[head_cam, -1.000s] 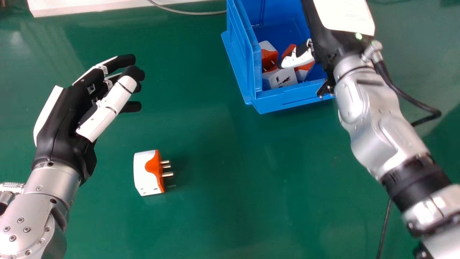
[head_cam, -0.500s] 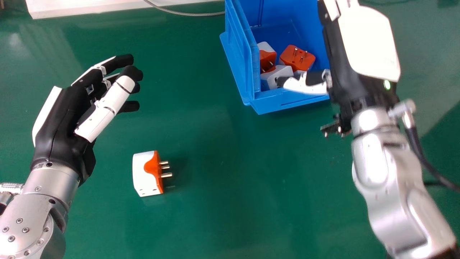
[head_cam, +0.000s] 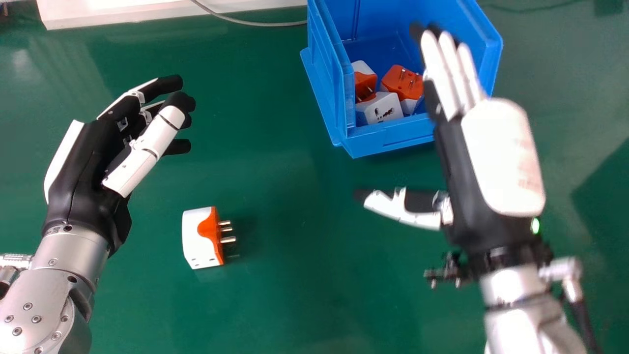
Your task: Pick all objects and put in blue box
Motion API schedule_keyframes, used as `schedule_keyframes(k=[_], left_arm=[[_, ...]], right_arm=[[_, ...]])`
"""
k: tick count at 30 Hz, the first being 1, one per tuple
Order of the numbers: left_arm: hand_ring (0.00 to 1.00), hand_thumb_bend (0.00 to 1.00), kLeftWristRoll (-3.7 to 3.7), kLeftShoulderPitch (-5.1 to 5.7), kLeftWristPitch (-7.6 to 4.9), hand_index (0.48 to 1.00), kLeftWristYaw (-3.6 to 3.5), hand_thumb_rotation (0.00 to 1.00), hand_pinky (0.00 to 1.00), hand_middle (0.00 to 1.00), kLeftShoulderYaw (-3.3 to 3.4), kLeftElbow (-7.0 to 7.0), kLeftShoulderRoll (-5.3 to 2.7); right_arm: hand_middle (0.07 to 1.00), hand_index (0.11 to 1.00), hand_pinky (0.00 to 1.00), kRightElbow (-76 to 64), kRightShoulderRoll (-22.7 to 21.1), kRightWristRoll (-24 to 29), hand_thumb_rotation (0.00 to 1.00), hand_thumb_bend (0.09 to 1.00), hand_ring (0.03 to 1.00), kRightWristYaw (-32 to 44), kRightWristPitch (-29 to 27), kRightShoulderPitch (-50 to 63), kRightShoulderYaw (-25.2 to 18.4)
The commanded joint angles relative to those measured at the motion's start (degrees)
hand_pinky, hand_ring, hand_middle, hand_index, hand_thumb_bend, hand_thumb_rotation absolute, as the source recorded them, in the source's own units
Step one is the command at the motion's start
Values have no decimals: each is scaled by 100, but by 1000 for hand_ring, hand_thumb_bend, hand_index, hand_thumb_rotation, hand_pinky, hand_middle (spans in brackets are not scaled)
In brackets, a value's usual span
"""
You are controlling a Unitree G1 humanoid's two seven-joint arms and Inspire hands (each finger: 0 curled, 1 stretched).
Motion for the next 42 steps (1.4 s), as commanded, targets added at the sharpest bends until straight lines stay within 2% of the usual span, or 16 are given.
schedule_keyframes(k=[1,5,11,14,20,27,31,42], left_arm=[[794,523,23,12,-154,803,22,544,717,778,40,-105,-6],[794,522,53,10,-244,804,65,545,717,779,5,-39,-53],[795,521,47,35,-377,805,101,544,719,779,56,74,-100],[796,526,89,32,-477,805,149,547,722,780,43,178,-151],[800,533,176,83,-592,808,232,553,728,781,32,260,-223],[791,524,252,119,-593,796,316,546,711,767,34,220,-279],[787,522,238,148,-558,791,343,543,704,762,56,145,-293],[792,543,215,155,-680,794,330,558,712,773,139,297,-280]], right_arm=[[1000,951,845,-271,41,-141,107,560,987,-209,-294,258,63],[994,932,821,-382,1,-166,120,557,973,-150,-573,867,202],[990,924,815,-768,-124,-520,140,551,966,288,-531,1596,291],[982,915,807,-859,-113,-510,171,547,957,476,-541,1732,261],[971,899,787,-622,-52,-418,225,535,942,352,-792,1838,393],[959,891,761,-303,44,-33,215,515,924,732,-1006,1413,537],[957,896,756,-111,134,128,214,490,918,1061,-959,983,615],[944,878,721,941,633,107,246,495,898,1682,-717,-362,1064]])
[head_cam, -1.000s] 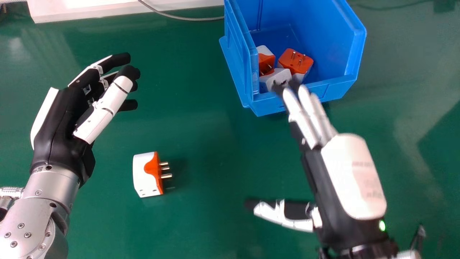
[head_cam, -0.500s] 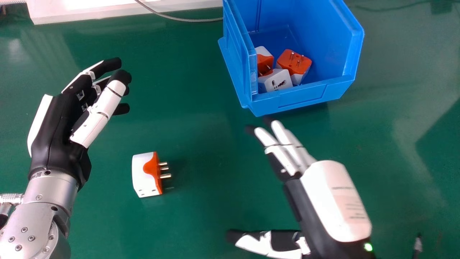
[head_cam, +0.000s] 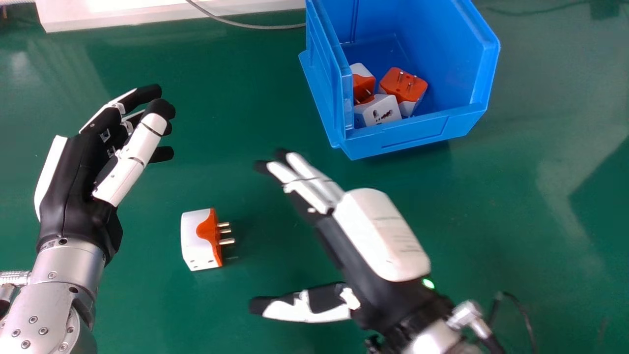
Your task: Pick all objects and put in blue box
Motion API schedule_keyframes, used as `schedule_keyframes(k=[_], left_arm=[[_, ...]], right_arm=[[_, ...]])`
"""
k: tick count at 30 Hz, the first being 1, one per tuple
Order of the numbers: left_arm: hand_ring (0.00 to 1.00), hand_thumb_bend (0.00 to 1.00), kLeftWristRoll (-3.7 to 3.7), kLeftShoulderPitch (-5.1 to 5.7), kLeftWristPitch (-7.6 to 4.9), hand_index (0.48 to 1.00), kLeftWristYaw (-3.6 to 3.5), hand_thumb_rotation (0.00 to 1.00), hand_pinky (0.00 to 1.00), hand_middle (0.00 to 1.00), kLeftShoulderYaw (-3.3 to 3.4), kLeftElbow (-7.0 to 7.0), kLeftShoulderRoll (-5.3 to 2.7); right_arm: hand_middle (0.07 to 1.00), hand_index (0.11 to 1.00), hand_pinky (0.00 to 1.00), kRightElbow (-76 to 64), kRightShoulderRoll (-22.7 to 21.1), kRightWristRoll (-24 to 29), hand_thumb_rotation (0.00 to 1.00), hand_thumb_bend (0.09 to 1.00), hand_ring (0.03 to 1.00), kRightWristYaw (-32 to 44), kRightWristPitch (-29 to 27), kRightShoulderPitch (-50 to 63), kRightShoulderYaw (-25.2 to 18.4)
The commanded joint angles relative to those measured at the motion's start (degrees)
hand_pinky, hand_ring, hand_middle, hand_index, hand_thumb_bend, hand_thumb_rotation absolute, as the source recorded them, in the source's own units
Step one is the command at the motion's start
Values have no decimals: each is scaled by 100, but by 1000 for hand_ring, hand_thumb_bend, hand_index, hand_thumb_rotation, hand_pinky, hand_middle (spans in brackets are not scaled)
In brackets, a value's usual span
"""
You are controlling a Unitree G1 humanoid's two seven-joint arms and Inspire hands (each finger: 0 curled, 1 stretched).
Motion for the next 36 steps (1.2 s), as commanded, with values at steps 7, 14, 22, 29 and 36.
schedule_keyframes(k=[7,14,22,29,36], left_arm=[[798,544,-10,-26,-238,799,3,559,726,781,134,43,4],[798,536,23,-9,-221,799,60,552,730,782,104,-58,-36],[798,538,54,24,-308,800,70,556,735,783,70,-66,-62],[796,540,63,36,-375,798,57,562,731,778,66,-59,-63],[794,549,49,22,-384,794,69,570,723,775,52,-69,-81]], right_arm=[[943,877,750,951,292,-288,253,502,896,368,310,-1217,333],[934,875,747,1783,613,-348,255,526,885,639,684,-2054,539],[924,863,743,2834,911,-412,222,561,874,612,1015,-2873,641],[924,858,742,3458,1161,-335,221,565,877,564,1261,-3421,644],[940,870,766,3994,1447,-304,221,568,900,410,1503,-3858,625]])
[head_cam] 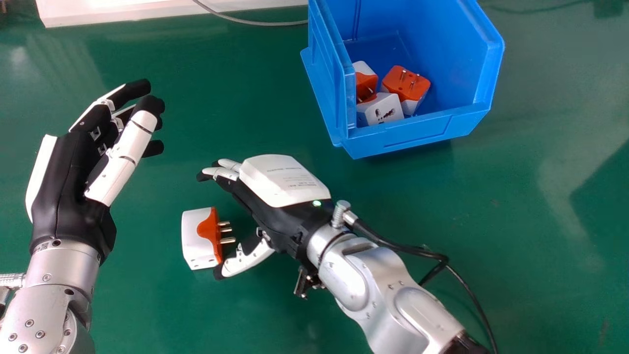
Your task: Pick all objects and put in blue box
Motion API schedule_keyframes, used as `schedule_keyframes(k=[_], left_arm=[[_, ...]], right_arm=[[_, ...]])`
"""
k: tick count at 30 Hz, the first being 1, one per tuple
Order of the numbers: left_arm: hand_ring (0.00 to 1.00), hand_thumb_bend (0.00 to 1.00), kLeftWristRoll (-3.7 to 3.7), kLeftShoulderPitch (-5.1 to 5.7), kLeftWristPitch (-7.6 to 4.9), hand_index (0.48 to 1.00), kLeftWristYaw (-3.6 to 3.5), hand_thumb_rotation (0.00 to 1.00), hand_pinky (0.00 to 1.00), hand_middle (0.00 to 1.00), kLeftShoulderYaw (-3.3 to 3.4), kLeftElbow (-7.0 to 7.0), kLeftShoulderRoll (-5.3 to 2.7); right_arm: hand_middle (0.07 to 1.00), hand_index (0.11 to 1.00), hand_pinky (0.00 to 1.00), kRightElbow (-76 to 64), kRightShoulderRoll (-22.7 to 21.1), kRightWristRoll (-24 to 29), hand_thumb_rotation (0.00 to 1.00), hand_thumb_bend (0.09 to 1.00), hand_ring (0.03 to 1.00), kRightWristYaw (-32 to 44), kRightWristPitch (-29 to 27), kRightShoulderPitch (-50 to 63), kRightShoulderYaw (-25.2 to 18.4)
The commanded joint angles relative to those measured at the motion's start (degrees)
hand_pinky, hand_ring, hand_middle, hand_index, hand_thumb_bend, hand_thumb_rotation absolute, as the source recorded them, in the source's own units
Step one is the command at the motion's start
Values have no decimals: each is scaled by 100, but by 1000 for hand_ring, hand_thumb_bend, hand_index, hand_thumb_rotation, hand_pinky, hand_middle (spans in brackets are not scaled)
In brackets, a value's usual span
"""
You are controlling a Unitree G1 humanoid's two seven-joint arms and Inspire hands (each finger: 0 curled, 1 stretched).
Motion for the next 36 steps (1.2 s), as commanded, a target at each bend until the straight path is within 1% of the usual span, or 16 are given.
schedule_keyframes(k=[1,5,8,12,19,24,28,33,36], left_arm=[[795,549,32,-15,-137,794,25,570,724,776,-11,-125,-12],[798,551,31,-15,-132,795,26,574,730,777,-17,-132,-12],[799,549,35,-18,-84,795,39,574,732,777,-32,-182,-9],[799,540,44,-26,-62,794,49,569,731,776,-59,-208,0],[796,537,54,-33,-44,792,90,567,726,774,-120,-273,7],[798,542,36,-34,-12,792,109,571,726,776,-137,-334,3],[798,541,23,-47,-10,791,120,571,724,779,-144,-330,-11],[802,532,25,-64,-7,795,136,567,726,784,-166,-329,-26],[804,527,22,-62,26,797,151,565,726,786,-181,-373,-35]], right_arm=[[941,871,770,52,145,50,220,569,902,-164,25,-274,-11],[945,877,780,261,173,67,219,570,906,-268,32,-422,1],[947,881,787,351,181,78,217,570,907,-347,24,-475,22],[948,882,792,422,184,98,215,572,907,-396,23,-505,72],[947,882,793,380,184,45,212,577,906,-324,115,-530,238],[947,877,794,382,140,42,225,584,908,-305,93,-533,361],[942,869,785,345,83,56,232,588,904,-237,64,-518,436],[940,862,776,282,50,74,240,592,901,-111,46,-498,519],[935,856,774,304,45,86,243,592,897,-66,8,-515,546]])
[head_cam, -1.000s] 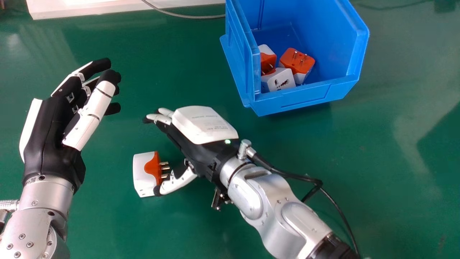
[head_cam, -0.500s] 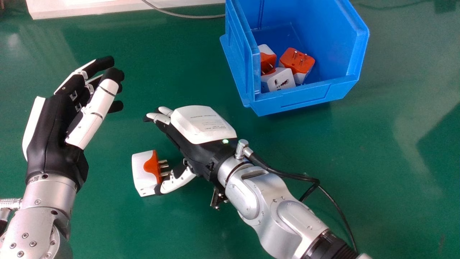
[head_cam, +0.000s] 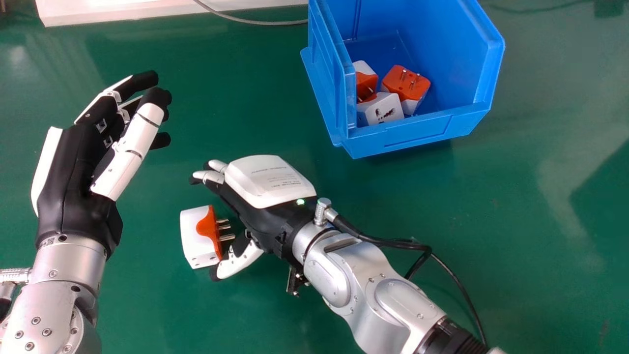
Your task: Pick all objects and put in blue box
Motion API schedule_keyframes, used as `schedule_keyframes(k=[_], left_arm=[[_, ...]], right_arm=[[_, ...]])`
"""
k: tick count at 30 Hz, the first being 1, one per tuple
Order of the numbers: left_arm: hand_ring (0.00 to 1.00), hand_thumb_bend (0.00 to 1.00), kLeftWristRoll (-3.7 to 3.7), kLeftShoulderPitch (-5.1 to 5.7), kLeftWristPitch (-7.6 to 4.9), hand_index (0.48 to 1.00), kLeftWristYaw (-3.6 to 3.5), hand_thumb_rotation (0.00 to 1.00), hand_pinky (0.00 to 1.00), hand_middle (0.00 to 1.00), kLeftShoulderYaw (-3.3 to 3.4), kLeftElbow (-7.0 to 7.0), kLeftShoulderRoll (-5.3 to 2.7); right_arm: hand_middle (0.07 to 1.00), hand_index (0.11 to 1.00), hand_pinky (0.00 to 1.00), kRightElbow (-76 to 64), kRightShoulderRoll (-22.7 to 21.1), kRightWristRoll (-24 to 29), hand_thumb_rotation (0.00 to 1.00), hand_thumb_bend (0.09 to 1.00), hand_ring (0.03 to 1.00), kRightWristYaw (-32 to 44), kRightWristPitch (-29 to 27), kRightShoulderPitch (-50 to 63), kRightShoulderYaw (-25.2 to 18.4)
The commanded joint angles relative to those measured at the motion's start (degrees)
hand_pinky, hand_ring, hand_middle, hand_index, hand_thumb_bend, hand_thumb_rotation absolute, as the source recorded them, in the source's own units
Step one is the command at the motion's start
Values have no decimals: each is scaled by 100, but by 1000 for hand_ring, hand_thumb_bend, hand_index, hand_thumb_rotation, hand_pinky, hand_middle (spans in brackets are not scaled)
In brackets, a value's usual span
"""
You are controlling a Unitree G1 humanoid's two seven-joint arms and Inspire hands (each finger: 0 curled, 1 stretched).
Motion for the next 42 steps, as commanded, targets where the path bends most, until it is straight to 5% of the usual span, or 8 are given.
schedule_keyframes(k=[1,12,23,42], left_arm=[[804,527,15,-45,10,797,41,564,726,787,-11,-185,-29],[813,517,-76,-77,222,801,96,559,739,793,-8,-358,-93],[818,508,-80,-118,472,804,137,558,748,797,15,-517,-176],[814,498,42,-35,443,801,226,549,744,793,-154,-679,-255]], right_arm=[[934,855,773,-103,41,8,243,593,897,33,-109,-161,46],[919,852,759,-24,52,8,243,599,884,251,-71,-224,102],[913,840,752,-5,135,-20,236,607,878,188,49,-234,114],[891,813,729,239,190,-63,232,624,853,-18,-22,-419,227]])
